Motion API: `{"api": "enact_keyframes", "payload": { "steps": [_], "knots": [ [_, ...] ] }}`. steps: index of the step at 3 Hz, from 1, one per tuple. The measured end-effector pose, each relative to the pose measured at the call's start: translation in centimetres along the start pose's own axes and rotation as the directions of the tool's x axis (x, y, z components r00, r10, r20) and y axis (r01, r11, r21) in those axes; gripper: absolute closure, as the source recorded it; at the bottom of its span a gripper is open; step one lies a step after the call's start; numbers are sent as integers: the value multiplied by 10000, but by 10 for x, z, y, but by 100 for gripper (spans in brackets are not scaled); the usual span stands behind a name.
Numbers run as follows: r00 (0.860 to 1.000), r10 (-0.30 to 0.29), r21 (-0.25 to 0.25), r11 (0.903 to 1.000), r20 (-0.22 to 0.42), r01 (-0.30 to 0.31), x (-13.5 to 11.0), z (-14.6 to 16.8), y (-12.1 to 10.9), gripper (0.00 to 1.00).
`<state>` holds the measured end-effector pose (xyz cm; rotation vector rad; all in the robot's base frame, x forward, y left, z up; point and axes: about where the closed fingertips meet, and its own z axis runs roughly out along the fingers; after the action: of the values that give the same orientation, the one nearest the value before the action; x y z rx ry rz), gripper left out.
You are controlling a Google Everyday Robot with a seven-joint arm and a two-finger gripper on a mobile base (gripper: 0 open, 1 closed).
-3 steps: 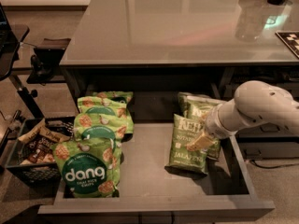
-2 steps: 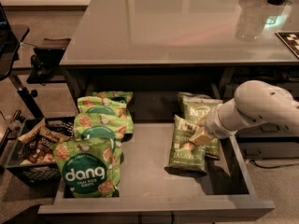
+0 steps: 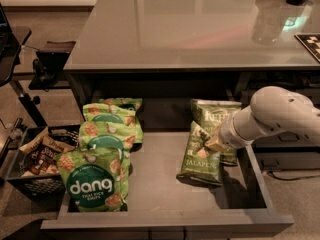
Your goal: Pick green jalapeno chip bag from top drawer and place on counter
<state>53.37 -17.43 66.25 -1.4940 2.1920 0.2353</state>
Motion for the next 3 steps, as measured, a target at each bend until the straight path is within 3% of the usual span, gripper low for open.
{"api": "enact_keyframes", "payload": {
  "steps": [1, 2, 3],
  "knots": [
    [9997, 198, -353, 9992, 159, -193, 3, -19, 12, 100],
    [9974, 198, -787, 9968, 690, -143, -7, -59, 27, 100],
    [9881, -222, -1229, 9916, 1524, 412, -31, -98, 39, 100]
  ]
}}
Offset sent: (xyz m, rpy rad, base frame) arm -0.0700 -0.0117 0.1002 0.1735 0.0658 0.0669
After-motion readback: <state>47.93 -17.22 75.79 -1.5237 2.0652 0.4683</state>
